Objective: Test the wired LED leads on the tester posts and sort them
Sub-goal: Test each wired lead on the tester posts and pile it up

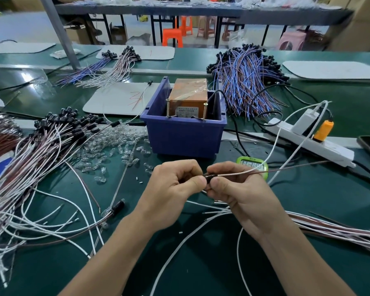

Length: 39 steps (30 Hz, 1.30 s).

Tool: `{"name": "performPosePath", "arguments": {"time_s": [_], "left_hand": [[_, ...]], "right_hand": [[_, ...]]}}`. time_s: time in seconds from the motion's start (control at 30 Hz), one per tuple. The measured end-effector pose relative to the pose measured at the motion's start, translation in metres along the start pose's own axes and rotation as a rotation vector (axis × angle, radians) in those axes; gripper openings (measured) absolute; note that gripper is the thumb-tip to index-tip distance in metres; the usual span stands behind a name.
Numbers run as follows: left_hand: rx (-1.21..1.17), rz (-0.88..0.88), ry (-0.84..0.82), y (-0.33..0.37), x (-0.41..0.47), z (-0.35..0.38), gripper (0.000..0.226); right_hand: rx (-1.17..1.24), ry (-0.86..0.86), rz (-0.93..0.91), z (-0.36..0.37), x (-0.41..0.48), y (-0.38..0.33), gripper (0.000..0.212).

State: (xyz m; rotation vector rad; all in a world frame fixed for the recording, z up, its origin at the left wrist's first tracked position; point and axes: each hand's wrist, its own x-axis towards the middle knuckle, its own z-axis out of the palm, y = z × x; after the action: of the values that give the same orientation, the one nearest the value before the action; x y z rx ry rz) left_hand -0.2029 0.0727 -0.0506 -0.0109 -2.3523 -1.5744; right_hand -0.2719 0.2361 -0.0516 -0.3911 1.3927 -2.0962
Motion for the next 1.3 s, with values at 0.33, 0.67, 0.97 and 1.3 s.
{"name": "performPosePath", "arguments": {"time_s": [0.33,0.67,0.97,1.3], "left_hand": [[-0.063,-0.118,0.096,0.001,0.006,0.008,0.023],[0.284,0.005,0.151,0.000,-0.003,0.012,0.030],[0.028,-0.092,0.142,0.004,0.003,0.011,0.034],[-0.128,-0.104,0.110,0.008,0.003,0.012,0.031]], "right_hand": [[0.079,0.008,0.039,0.006,0.004,-0.001,0.014],[0.015,0.108,0.006,0.009,0.003,0.004,0.011],[-0.016,0.011,0.044,0.003,0.003,0.002,0.021],[0.038,-0.055,-0.021,0.003,0.000,-0.001,0.006]]}}
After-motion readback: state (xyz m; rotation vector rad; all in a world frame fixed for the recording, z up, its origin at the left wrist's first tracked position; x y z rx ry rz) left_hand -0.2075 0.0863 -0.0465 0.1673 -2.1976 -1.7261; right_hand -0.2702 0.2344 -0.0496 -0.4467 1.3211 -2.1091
